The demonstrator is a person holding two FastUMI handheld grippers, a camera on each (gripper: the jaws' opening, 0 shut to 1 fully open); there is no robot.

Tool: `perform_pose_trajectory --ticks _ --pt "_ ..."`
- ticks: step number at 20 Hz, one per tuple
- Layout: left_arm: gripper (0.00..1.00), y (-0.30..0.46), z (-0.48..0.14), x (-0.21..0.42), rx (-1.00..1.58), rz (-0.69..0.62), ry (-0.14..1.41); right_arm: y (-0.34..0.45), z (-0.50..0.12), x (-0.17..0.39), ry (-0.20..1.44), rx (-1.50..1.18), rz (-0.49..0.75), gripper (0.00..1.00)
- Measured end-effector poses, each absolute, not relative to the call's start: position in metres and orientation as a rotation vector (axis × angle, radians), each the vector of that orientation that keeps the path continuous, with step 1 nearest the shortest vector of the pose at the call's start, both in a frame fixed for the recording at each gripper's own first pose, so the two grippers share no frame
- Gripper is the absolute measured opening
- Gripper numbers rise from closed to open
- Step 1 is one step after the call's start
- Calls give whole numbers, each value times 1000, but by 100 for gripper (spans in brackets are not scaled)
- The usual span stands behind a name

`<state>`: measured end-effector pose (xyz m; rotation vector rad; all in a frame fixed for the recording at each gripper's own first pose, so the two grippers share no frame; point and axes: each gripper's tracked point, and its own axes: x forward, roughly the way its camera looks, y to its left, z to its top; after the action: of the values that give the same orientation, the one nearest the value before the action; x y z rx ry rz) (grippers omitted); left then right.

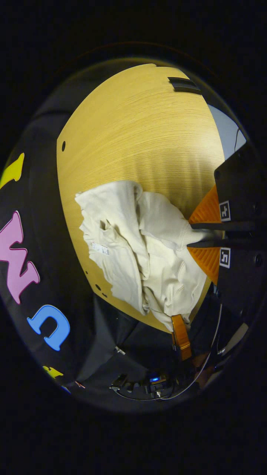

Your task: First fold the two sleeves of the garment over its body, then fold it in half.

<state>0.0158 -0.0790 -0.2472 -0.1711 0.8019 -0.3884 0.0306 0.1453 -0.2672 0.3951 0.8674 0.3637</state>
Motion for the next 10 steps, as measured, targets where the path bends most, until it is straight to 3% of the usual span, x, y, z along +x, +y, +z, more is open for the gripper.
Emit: perform_pose_trajectory --ticks 10 --pt "6 -84 -201 135 -251 -287 648 157 -219 158 696 502 322 11"
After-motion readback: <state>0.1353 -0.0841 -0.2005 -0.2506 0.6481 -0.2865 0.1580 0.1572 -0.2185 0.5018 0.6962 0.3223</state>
